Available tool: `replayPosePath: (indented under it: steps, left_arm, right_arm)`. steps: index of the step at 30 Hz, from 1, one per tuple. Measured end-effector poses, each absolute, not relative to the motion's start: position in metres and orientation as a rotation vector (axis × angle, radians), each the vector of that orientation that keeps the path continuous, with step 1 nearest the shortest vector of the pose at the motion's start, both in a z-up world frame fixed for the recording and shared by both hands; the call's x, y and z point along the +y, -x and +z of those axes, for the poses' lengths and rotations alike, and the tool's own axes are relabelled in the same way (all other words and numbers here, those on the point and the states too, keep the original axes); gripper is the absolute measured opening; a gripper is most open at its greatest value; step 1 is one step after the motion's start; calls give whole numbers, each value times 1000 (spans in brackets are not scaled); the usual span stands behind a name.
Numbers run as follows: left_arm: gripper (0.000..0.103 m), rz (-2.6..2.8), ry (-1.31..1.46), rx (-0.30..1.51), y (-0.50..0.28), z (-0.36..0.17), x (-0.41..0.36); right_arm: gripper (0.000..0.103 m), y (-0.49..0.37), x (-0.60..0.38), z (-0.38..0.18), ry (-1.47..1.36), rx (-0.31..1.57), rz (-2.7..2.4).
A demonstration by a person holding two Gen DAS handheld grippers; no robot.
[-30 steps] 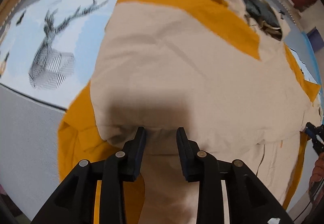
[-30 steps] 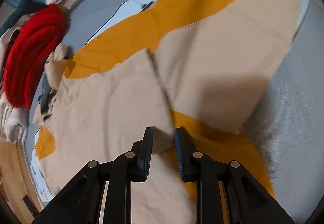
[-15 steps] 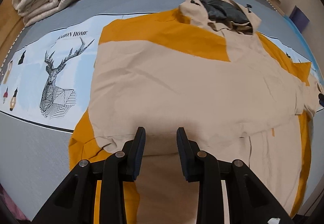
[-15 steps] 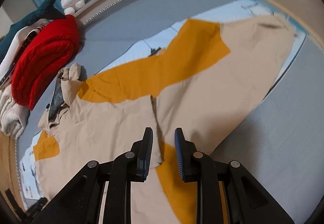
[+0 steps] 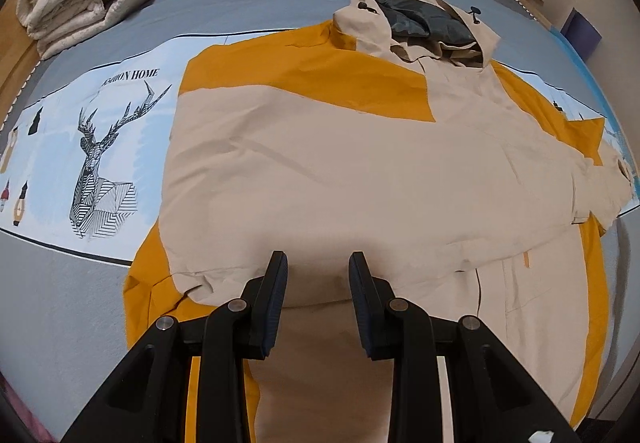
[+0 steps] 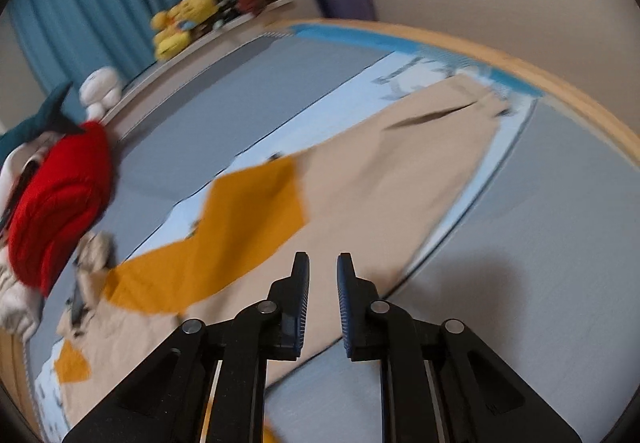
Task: Fold large clothes
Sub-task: 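Grasp the other sleeve cuff with the right tool and fold it across the body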
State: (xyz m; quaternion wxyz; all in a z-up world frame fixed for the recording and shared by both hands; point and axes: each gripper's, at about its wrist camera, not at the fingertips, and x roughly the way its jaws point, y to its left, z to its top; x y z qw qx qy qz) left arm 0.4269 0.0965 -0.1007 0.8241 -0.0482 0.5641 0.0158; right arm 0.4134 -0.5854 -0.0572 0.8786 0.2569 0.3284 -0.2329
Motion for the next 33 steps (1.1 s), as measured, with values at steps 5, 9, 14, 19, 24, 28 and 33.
replayPosePath:
  steps: [5,9,14,19,24,28,33]
  left_arm:
    - [29,33,114,1196,-431,-100,98]
    - [29,33,103,1199,-431,-102,98]
    - [29,27,88,1192,-432,-103,94]
    - [29,8,58,1196,-431,-108,86]
    - [29,-12,32,1212,-431,-115,77]
    - [29,-25,25,1211,-432,-116,74]
    - [29,-22,42,1212,-434,-114,79]
  right_arm:
    - [17,-402,-655,-58,-642,621,-556]
    - [22,-416,-698,-77,-633,671,-611]
    - [23,-427,-744,-112,-708,722,-609]
    - [23,-435,-766,-136,-744,732,-621]
    - [23,-446,-780,-153,-809,723,-604]
    - [22,-452,-786,-153,-802,701,-634]
    - [7,-463,-777,-136,-731,673,-651]
